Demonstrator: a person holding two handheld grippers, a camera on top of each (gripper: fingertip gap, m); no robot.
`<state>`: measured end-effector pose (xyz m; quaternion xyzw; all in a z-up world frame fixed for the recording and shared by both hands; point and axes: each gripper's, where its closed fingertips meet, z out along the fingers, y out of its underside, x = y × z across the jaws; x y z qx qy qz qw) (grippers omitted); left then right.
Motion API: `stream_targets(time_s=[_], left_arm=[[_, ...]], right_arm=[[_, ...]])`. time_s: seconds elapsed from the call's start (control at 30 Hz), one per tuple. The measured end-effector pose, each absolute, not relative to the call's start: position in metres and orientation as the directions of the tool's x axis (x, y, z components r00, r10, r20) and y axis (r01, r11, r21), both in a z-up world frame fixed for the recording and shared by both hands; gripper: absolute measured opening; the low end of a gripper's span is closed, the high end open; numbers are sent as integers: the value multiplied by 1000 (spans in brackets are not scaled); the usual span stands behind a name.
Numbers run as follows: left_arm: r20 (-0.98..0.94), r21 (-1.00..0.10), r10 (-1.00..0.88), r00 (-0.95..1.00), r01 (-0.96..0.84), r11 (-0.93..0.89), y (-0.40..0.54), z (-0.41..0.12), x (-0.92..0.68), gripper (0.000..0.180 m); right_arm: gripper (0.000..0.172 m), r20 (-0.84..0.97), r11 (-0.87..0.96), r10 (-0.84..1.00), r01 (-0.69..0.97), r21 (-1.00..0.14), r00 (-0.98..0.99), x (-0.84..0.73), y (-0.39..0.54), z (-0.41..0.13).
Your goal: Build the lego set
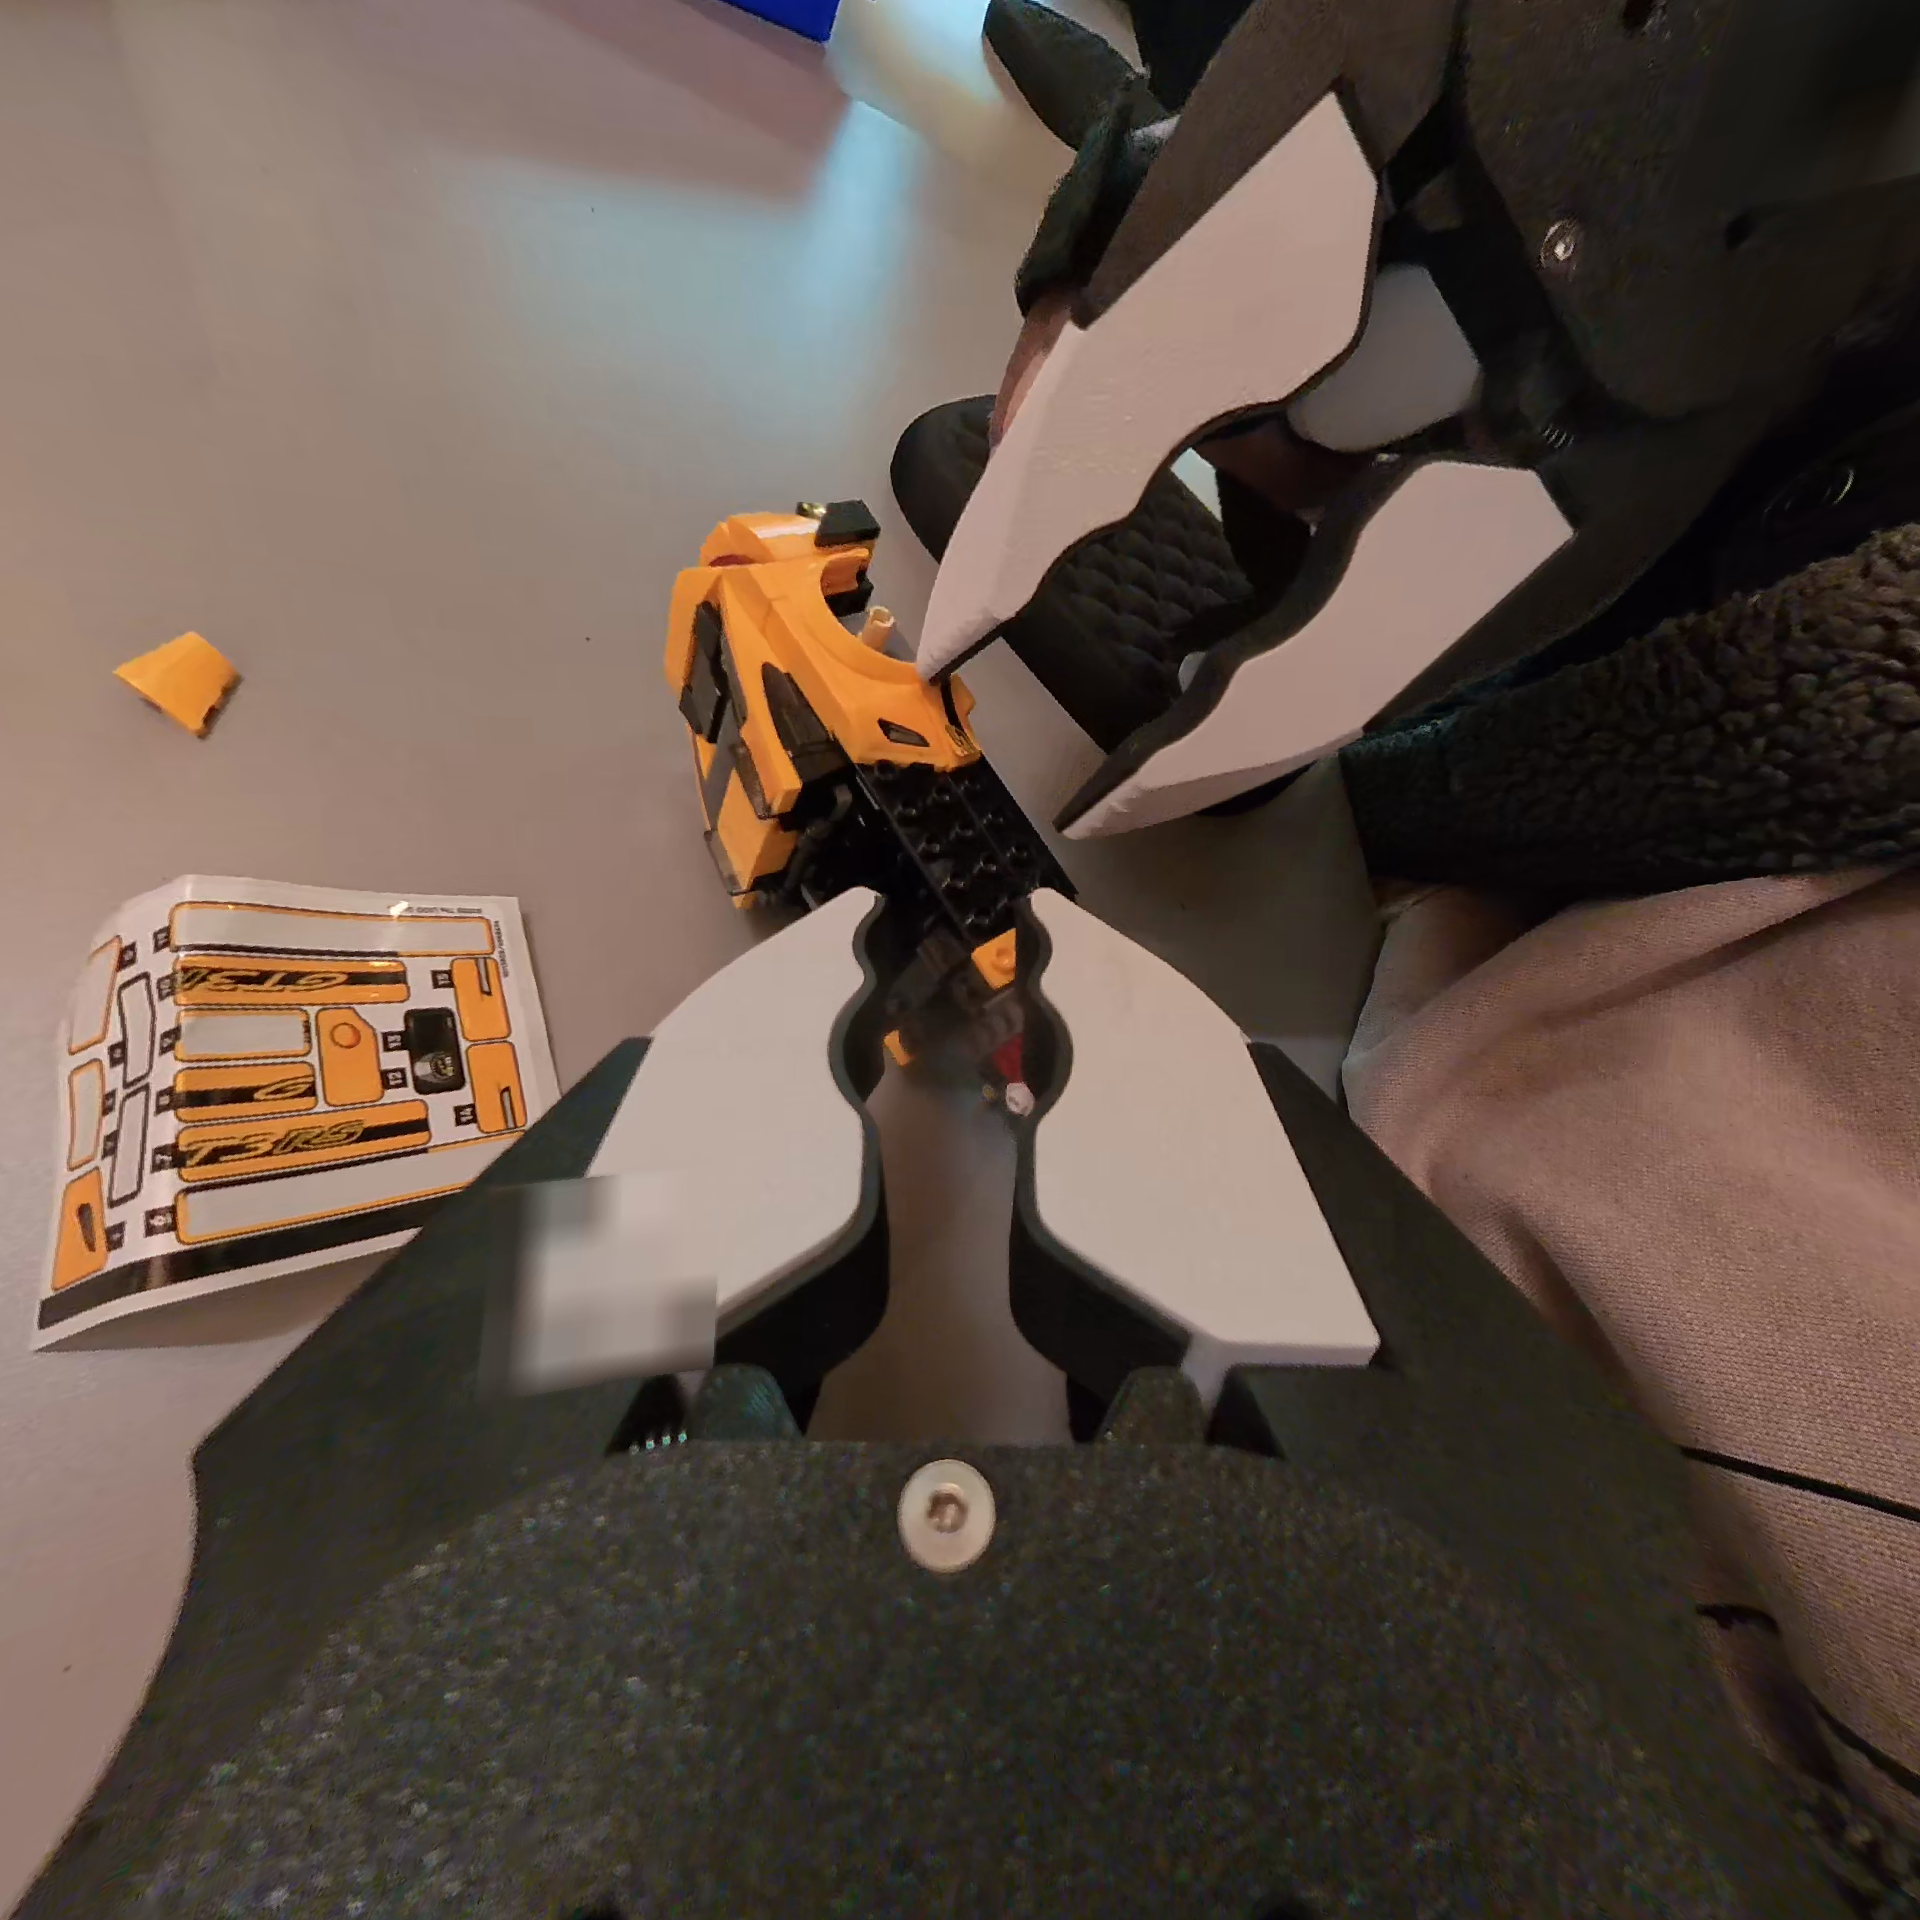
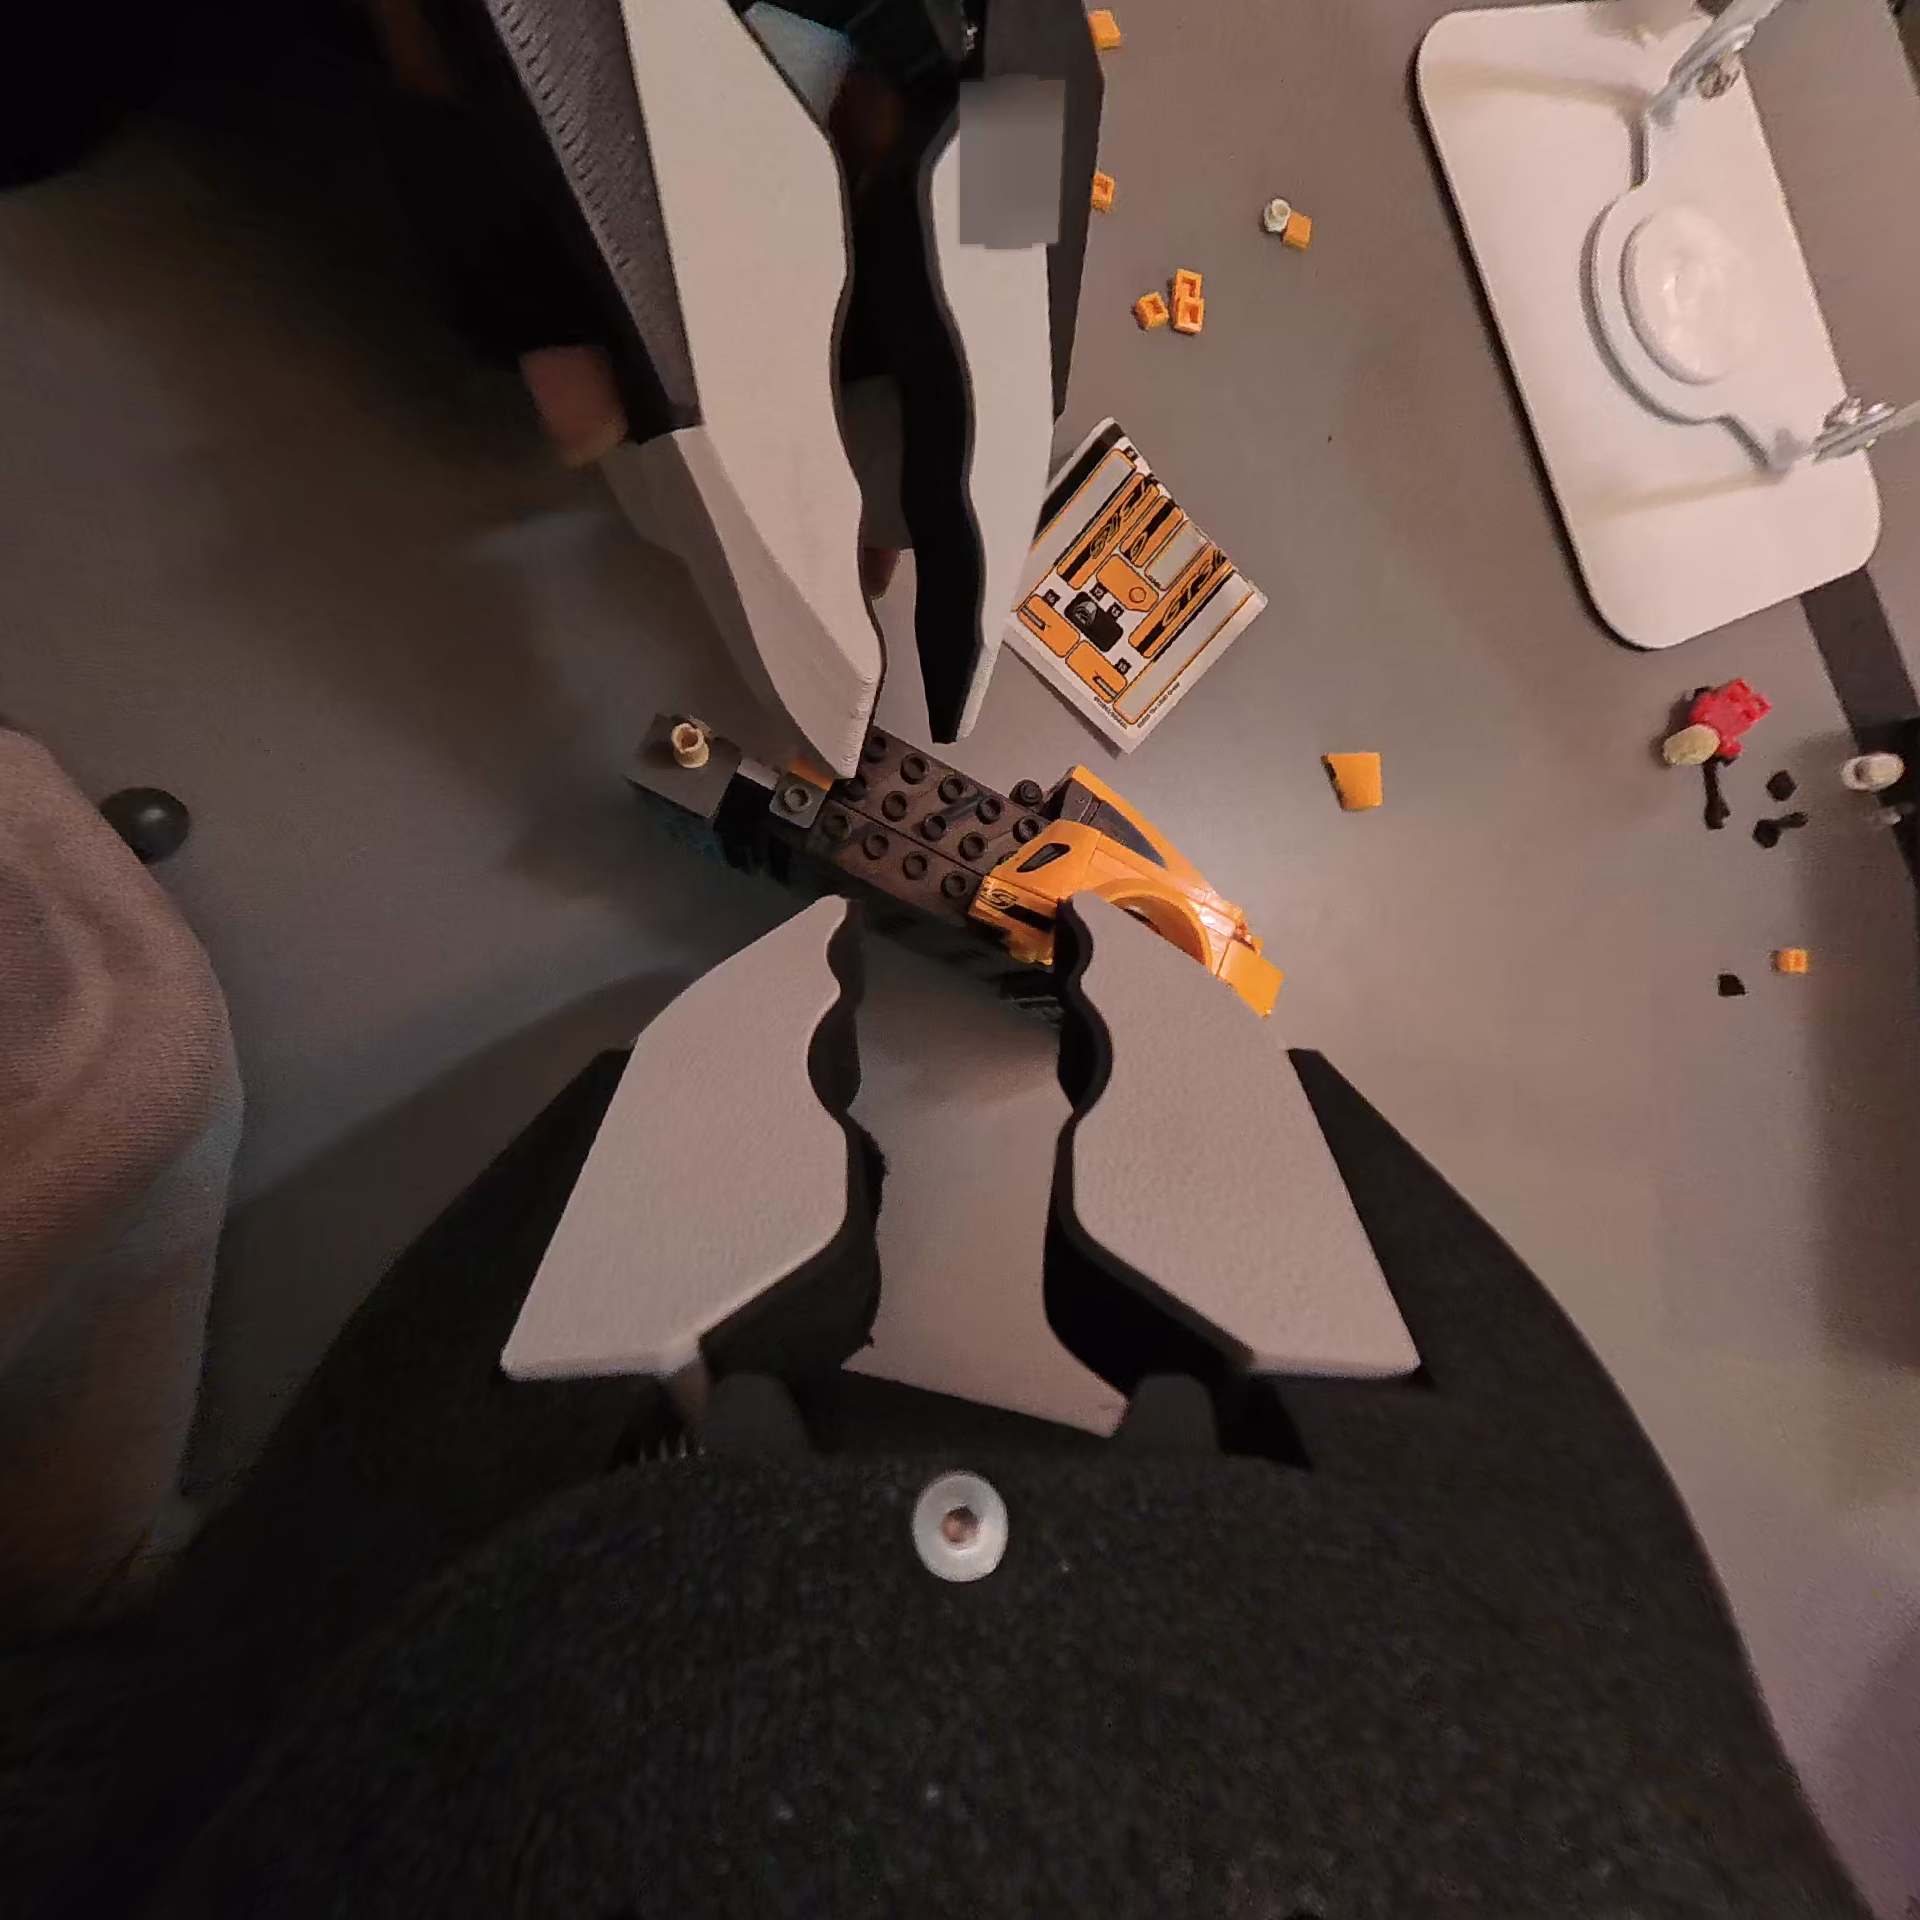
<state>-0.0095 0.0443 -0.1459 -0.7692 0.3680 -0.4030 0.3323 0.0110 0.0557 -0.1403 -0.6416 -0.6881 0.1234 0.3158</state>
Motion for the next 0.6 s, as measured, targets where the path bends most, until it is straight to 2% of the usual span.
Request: stream_targets(time_s=[0.13, 0.23, 0.33, 0.4, 0.47, 0.57, 0.6], left_arm=[[375, -808, -834, 404, -298, -508, 44, -146, -9, 22], [374, -808, -835, 404, -299, -507, 44, -146, -9, 22], [376, -808, -834, 403, -298, -508, 44, -146, -9, 22], [375, -809, -835, 402, -297, -507, 44, -146, -9, 22], [375, -809, -835, 402, -297, -506, 44, -146, -9, 22], [374, -810, -836, 402, -298, -505, 44, -146, -9, 22], [373, -810, -836, 402, -298, -505, 45, -146, -9, 22]], right_arm=[[37, 328, 199, 945, 804, -560, -6, 11, 57, -141], [45, 373, 237, 928, 816, -528, -28, 13, 60, -142], [47, 340, 202, 940, 797, -570, 6, 13, 60, -140], [38, 275, 129, 958, 738, -663, 79, 10, 63, -126], [22, 139, 6, 980, 682, -731, 140, 8, 65, -115], [1, 94, -42, 983, 695, -718, 157, 9, 69, -113], [0, 121, -26, 981, 719, -695, 152, 9, 70, -116]])
